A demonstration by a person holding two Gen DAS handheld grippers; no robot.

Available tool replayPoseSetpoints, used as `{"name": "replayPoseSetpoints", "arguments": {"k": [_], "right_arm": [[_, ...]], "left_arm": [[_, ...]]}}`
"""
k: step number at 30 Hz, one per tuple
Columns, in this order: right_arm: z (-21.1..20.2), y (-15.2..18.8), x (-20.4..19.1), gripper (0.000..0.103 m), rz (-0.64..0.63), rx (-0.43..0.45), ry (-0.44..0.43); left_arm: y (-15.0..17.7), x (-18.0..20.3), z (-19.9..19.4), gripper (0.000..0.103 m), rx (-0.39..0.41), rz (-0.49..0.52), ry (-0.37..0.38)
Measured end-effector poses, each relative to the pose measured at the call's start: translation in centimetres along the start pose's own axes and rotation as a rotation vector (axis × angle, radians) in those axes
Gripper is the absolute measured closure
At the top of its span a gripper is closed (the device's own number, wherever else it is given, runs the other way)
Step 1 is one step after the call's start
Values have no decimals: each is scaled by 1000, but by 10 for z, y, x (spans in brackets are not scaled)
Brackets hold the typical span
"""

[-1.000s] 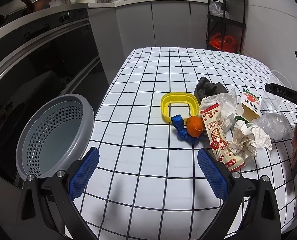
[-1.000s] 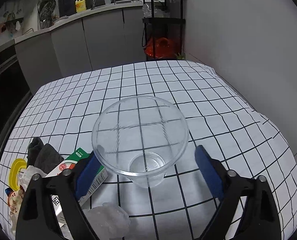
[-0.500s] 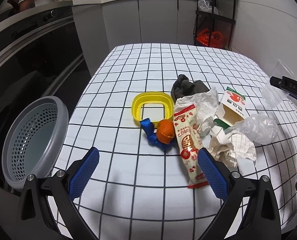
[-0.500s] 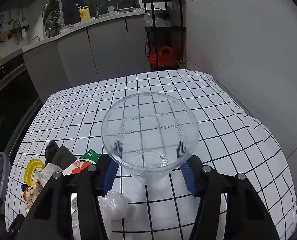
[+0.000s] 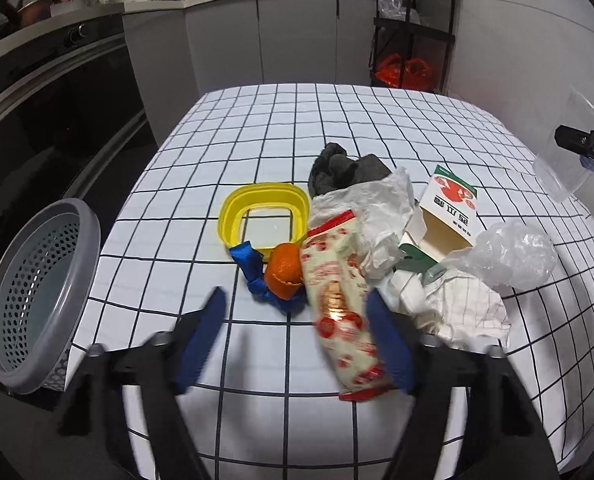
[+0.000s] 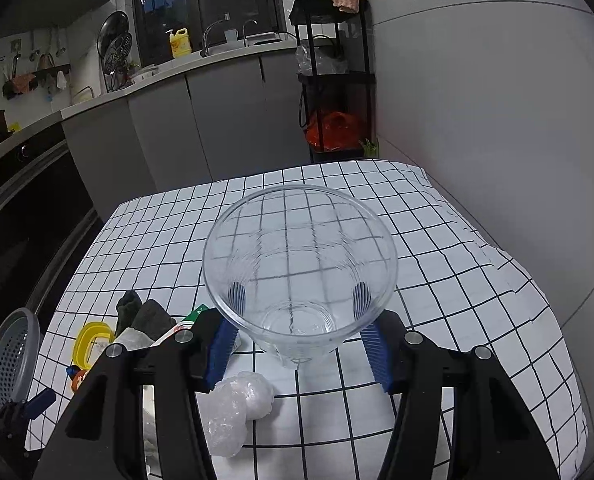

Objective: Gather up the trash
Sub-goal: 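Grasp the red-and-white snack wrapper with the left gripper while the right gripper holds the cup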

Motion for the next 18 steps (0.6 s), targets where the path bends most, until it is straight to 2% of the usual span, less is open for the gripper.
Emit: {"name": "replayPoseSetpoints", "arguments": {"k": [1,3,4,11,18], "right_arm": [[0,1,0,49,-2,-2,1],[2,2,-2,49,-7,-6,3],[2,2,-2,49,-10,-8,4],[-3,5,-8,49,-21,-4,1],[-21,14,-28,49,-40,5,-20]], "left_arm": [[0,0,1,51,-3,1,11],[1,1,2,75,-10,6,31],[2,2,2,80,-12,13,35],[2,-6,-18,85,35,22,8],[-4,-41,-56,86,108,-2,-30]]}}
Point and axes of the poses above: each gripper's, at about its wrist camera, not at the fingertips, and z roughly the way its jaws point, x to its right, y to its underside, the point moved 1 cm from there along z, roughly the way its jaws point, and after that the axes turned 10 degrees about z, right-handed, at the moved point
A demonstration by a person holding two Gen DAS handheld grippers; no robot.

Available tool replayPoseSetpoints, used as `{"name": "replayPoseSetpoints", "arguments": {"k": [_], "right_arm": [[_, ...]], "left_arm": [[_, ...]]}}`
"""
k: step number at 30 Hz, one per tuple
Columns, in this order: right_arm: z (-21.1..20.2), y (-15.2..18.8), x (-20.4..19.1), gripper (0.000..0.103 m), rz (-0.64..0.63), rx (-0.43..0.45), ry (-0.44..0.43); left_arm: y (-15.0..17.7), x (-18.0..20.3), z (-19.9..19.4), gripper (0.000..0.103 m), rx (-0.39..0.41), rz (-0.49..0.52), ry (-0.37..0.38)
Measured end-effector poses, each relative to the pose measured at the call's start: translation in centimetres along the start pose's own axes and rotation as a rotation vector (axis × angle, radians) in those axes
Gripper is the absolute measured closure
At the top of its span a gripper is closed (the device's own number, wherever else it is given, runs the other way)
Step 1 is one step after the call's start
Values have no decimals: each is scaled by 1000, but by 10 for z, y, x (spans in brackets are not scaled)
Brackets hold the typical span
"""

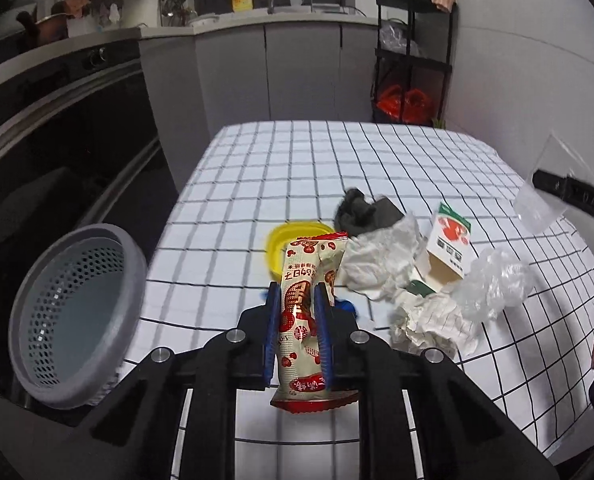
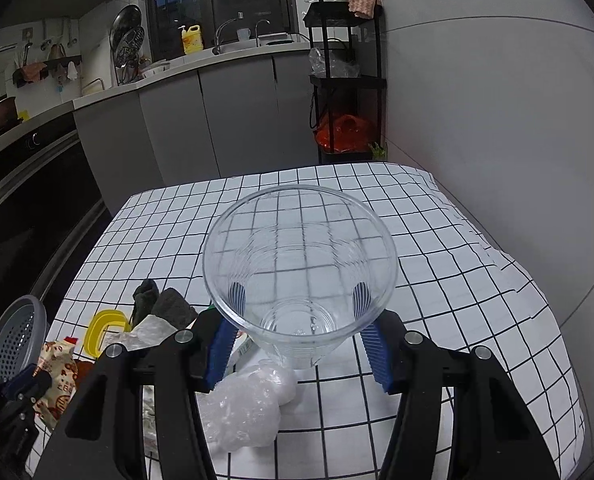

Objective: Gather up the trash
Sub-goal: 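Grasp the red-and-white snack wrapper with the left gripper while the right gripper holds the cup, then carry wrapper and cup over the grey basket and open both grippers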

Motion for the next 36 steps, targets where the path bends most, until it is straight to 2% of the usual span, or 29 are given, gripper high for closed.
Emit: {"name": "replayPoseSetpoints", "arguments": {"k": [7,12,19,27,31,36], "right_arm": [[-19,22,-62,49,-65,-25,-81],[-29,48,-135,49,-133,-63,-189],[-30,85,-242,49,-262,-112,-322],[-1,116,-338,49,-382,-215,-416],[13,129,-369,49,-439,-261,-434],[30,141,-386,48,-483,-306,-444]], "left_arm": [[-1,-68,-35,86,29,-22,-116],[14,-129,-42,85,-6,-61,-223],[42,-206,-33,85,-58,-188,-303],[63,-262,-21,85,-108,-248,-352],[67,-279,-11,85,-135,-283,-336],[75,-284,3,85,-171,-271,-318]]}}
Point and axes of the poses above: each gripper's, at about its wrist camera, not at the fingertips, and z roughly the way its jaws point, x to its right, y to its underside, the point moved 1 cm from there along z, roughly the way its jaws point, and after that the axes turned 10 degrees about z, right-handed, at the moved point
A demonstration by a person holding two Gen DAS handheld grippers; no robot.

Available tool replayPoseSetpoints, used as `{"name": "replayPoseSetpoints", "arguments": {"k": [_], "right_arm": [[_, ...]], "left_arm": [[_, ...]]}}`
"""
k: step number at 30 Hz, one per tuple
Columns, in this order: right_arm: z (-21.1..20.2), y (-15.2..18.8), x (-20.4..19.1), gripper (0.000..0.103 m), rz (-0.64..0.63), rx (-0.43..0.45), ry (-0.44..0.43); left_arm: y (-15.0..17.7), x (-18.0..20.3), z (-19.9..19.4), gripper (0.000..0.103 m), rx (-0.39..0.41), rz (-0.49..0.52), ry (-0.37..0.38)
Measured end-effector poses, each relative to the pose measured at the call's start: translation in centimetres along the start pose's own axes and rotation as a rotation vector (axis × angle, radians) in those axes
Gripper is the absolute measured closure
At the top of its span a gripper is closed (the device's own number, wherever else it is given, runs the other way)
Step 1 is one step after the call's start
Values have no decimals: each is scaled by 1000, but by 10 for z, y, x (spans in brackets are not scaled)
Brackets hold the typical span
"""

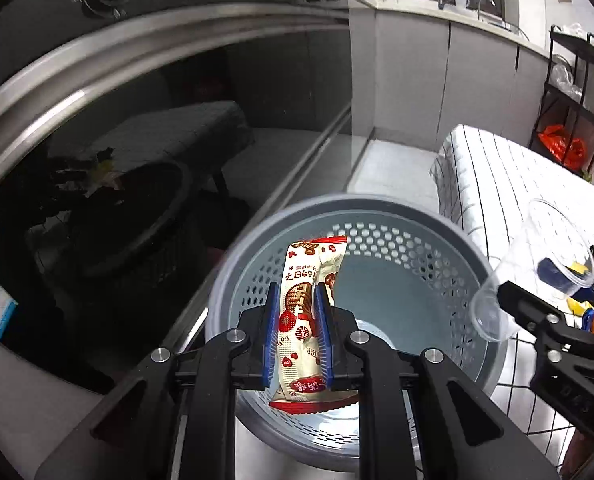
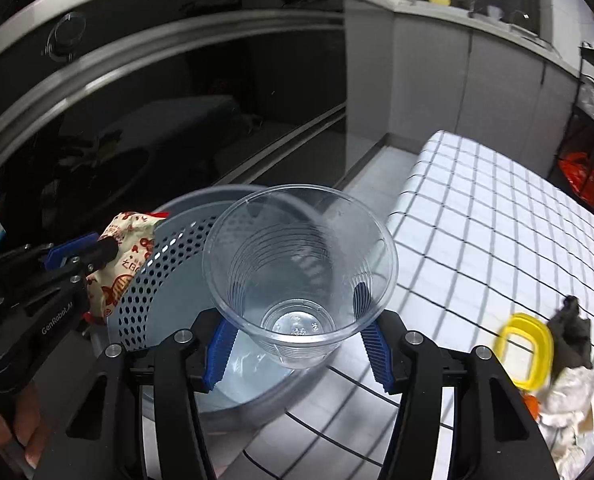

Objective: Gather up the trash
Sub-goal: 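Carry wrapper and cup over the grey basket and open both grippers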

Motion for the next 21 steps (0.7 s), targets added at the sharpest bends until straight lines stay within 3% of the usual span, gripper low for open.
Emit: {"name": "replayPoseSetpoints", "arguments": {"k": [12,21], "right_arm": [[15,-4,-8,48,-15,-53,-65],[18,-5,-10,47,-35,-62,-53]], "left_arm": [[8,-12,16,86,-54,-55,43],[5,-15,21,83,-64,-57,60]]}}
Point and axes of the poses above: each gripper's, at about its wrist camera, not at the fingertips, and z roughly the way its jaws point, x to its right, y to its underside, the point moved 1 cm from there along z, roughly the way its jaws point, and after that the axes turned 10 degrees about z, right-handed, at the moved point
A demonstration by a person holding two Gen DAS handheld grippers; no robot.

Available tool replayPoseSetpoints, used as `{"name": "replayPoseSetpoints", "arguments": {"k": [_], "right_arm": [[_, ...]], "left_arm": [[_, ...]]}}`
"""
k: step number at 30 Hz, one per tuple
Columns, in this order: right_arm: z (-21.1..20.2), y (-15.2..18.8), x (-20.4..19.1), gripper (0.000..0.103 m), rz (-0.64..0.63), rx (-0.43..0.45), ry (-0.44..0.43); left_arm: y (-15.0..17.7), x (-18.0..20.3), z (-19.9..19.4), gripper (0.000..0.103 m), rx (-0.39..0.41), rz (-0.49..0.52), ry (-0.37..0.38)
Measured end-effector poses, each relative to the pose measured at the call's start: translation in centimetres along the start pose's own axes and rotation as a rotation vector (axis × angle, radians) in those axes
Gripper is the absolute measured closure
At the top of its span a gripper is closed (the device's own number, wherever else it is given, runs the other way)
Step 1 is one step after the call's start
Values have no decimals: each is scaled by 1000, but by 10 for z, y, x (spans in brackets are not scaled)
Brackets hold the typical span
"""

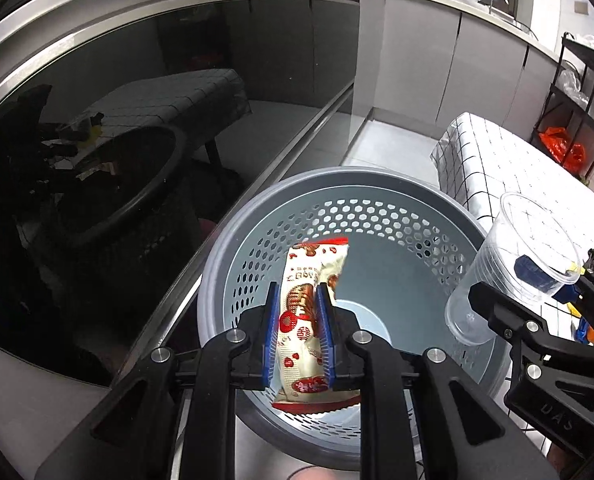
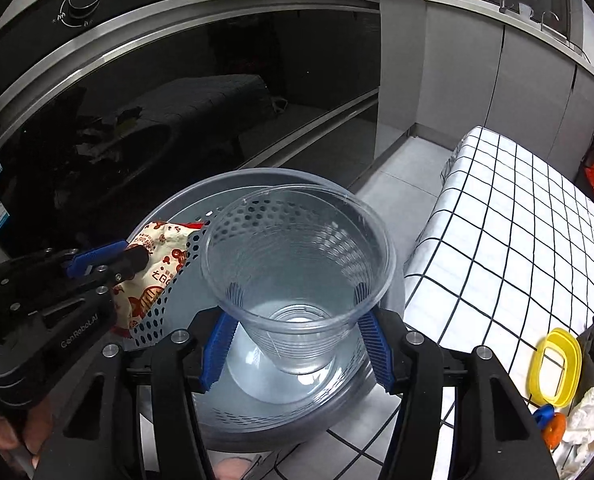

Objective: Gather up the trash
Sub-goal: 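Carry wrapper and cup over the grey basket and open both grippers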

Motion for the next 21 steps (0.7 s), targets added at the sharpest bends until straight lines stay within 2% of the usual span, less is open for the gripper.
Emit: {"name": "replayPoseSetpoints", "arguments": {"k": [1,3,4,8,9,21], "right_arm": [[0,0,1,46,1,3,3],[-2,0,0,32,4,20,10],[-4,0,0,31,6,31,11],[-5,0,2,30,9,41,24],[-5,0,2,30,9,39,25],[-5,5,0,30,1,36,35]], "left_arm": [[0,-1,0,83,1,-2,1],[-1,-2,-1,81,2,-5,-4],[0,-2,0,78,2,-6,-10],[-1,-4,-4,49,23,-12,-26],[-1,-4,-6,45,32,-14,-28],[0,-4,-3,45,13,-14,-25]]}}
Point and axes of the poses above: each gripper's, at about its wrist camera, not at the fingertips, and z roughly the way its jaws point, x to its right, y to its underside, the point moved 1 cm from there along z, roughly the way its jaws point, and after that the axes turned 10 degrees about z, right-handed, at the moved point
